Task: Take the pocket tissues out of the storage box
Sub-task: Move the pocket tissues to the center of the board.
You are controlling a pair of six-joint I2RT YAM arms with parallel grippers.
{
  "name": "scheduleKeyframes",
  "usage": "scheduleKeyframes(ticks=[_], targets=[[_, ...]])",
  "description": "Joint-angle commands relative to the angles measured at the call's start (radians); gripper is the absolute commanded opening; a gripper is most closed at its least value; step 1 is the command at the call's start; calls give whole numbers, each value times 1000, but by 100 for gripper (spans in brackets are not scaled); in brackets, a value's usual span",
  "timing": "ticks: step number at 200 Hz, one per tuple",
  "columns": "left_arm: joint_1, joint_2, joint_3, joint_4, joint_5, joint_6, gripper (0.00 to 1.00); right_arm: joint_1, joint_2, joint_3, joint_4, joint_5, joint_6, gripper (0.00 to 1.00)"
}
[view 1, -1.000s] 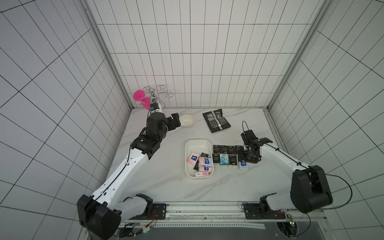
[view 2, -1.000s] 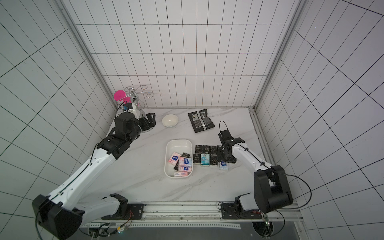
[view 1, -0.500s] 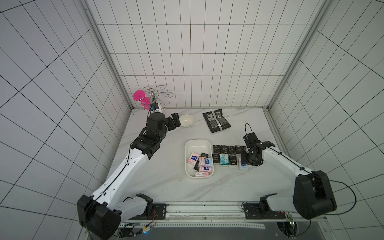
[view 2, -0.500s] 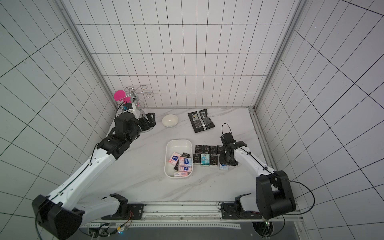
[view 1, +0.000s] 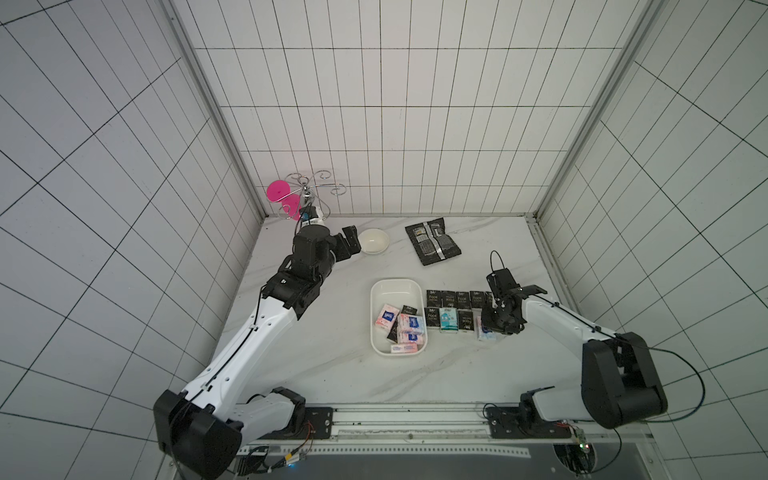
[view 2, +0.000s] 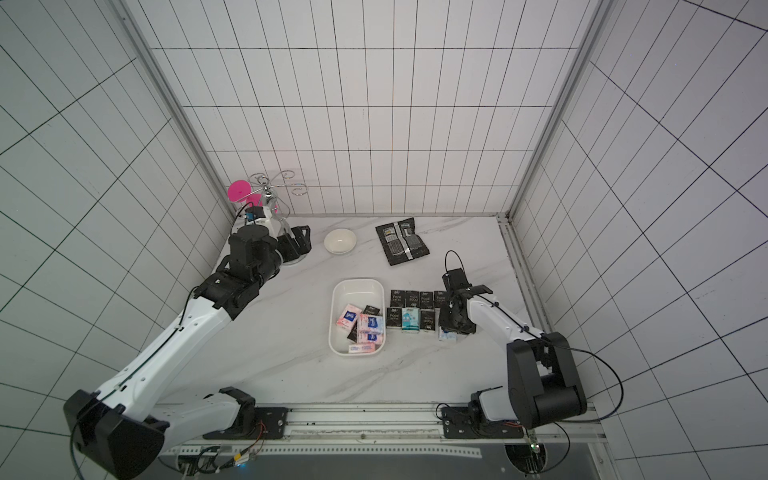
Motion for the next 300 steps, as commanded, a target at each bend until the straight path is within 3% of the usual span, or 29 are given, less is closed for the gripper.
scheduleKeyframes(ticks=[1,26,174,233,300], targets=[[0,-7,-5,7,-10,3,98,-11,20,-22,26,-17,10,33],[0,-4,-5,7,-11,3,99,-11,37,-26,60,-27,16,29],[0,2,-3,7,-19,6,99,-17,107,45,60,-15,-24,29],[0,0,-5,7,-20,6,99,-18,101,72,40,3,-25,35],[0,-9,-3,2,-20,4,99,-17,-3,135,-48,47,-38,39]])
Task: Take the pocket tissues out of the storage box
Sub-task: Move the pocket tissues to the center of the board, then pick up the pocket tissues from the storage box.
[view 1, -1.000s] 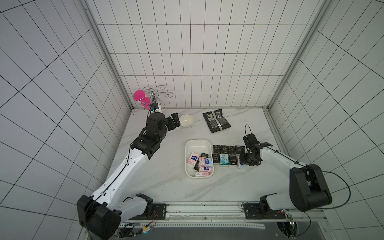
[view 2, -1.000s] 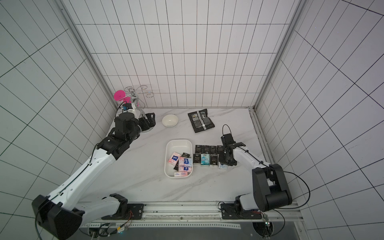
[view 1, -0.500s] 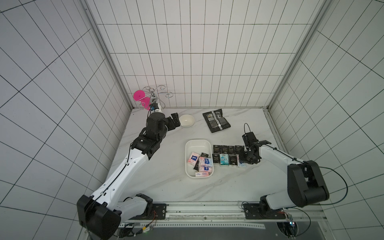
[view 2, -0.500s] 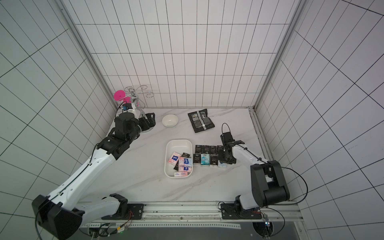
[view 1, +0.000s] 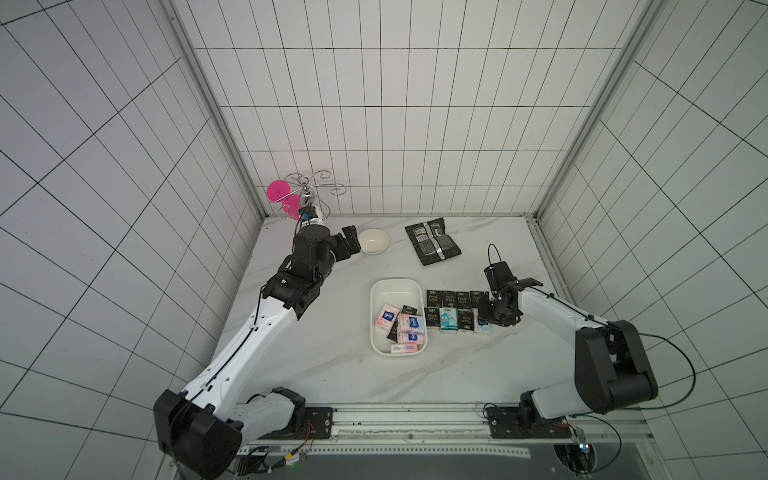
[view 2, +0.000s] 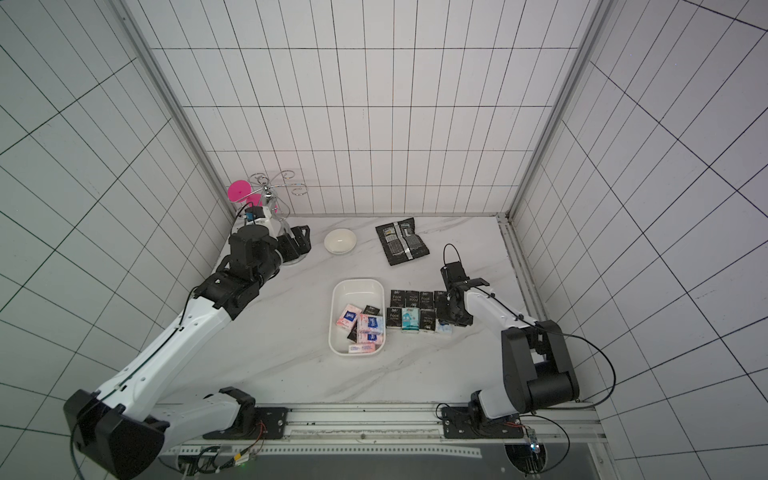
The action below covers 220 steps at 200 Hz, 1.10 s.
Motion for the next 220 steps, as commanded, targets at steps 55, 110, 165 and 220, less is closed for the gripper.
scheduleKeyframes(ticks=[55,110,165,220], targets=[[0,-3,3,-4,-16,1,99,116,-149,177,-169,53,-25,44],[-2,11,5,-19,-31,0,98,474,-152,270,-59,-27,141,53],[-2,-2,21,-44,-46,11,99,743,-25,355,-46,50,-82,61],[3,-2,30,-61,-62,20,99,782,61,394,-13,69,-101,60]])
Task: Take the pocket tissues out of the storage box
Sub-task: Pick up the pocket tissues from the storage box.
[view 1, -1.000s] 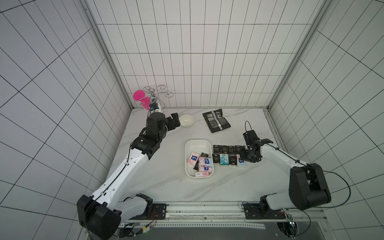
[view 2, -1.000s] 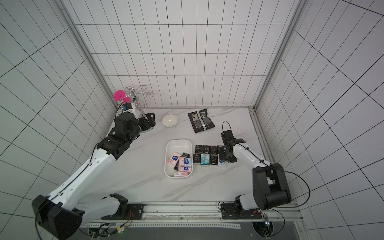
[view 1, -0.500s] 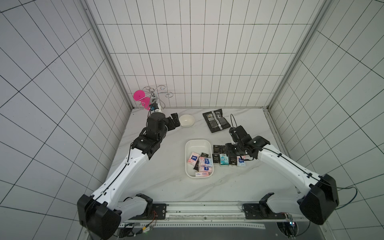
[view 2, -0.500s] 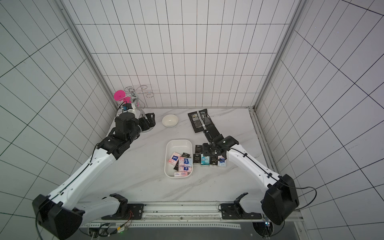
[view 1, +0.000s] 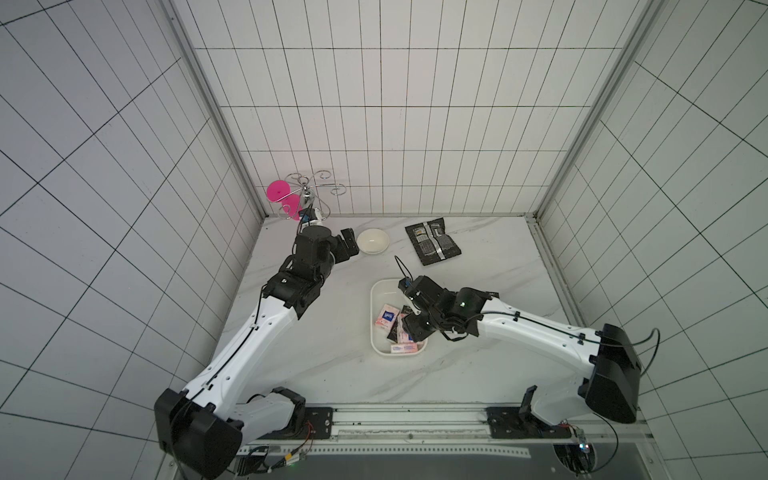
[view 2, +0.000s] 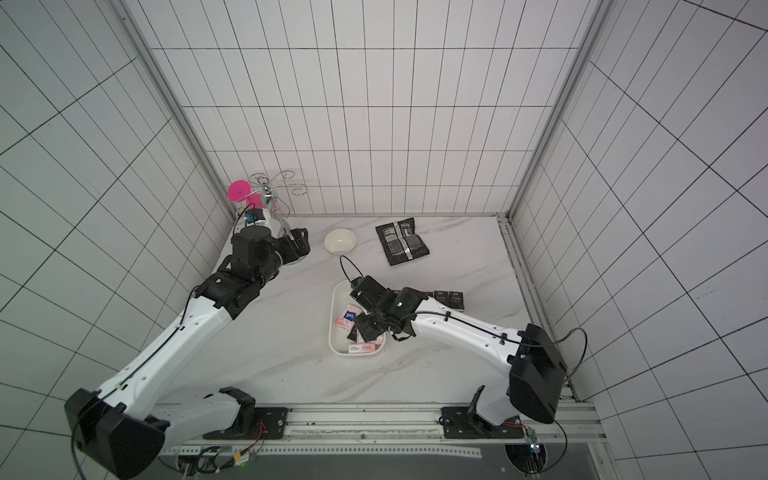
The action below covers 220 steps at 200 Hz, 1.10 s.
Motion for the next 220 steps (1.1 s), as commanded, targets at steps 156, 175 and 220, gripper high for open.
scheduleKeyframes(ticks=[156,175,220], targets=[[17,-13,40,-34,-25,23,98,49,205,156,-77,72,-19,52],[17,-16,38,-35,-27,26,98,50,231,158,-74,81,6,48],[17,-16,30,-31,-28,24,99,51,237,143,-67,88,27,35]])
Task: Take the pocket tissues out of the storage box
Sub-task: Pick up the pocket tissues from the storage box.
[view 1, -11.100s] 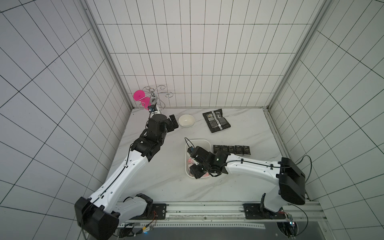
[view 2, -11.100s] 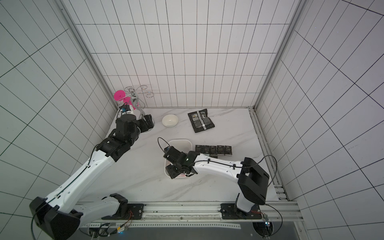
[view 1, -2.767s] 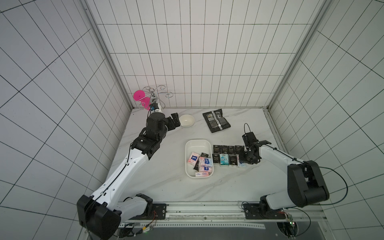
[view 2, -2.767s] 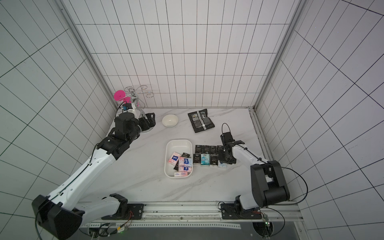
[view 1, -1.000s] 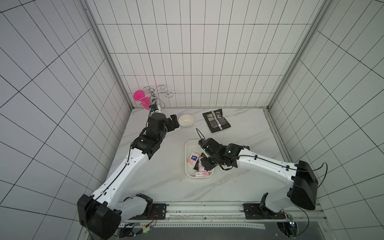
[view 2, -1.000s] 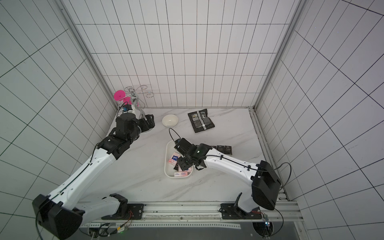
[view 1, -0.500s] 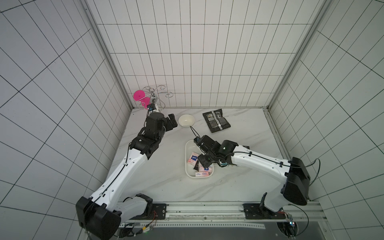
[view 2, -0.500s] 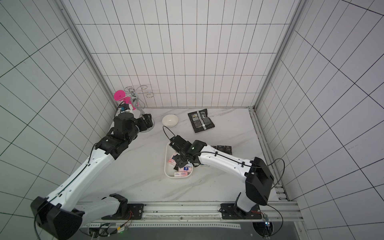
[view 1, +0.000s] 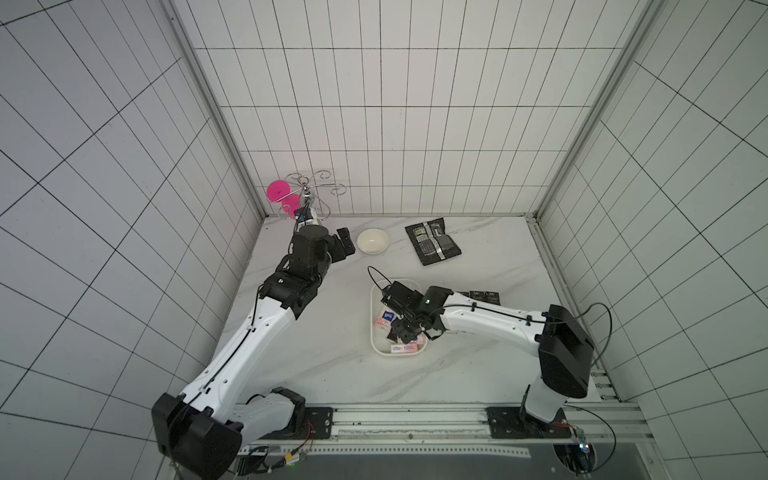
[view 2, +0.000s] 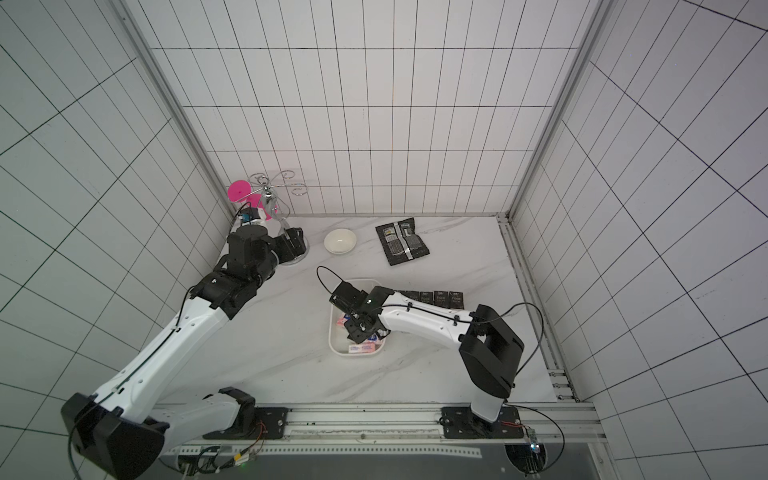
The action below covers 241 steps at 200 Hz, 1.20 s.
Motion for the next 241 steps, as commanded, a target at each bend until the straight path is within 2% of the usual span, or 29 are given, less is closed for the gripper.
scheduleKeyframes(ticks=[1,30,85,122,193,241], targets=[[3,-5,15,-3,0,9,99,8,-1,12,-4,16,30,34],[3,2,15,2,8,4,99,8,5,12,-15,16,34,16],[3,2,13,5,6,2,99,9,-13,22,-23,11,38,0],[3,-1,15,5,3,3,99,8,-83,43,-32,21,45,0],[4,-7,24,7,5,6,99,-26,-310,18,-101,20,81,0],[3,1,24,19,14,5,99,-33,-466,-58,-256,40,163,0]])
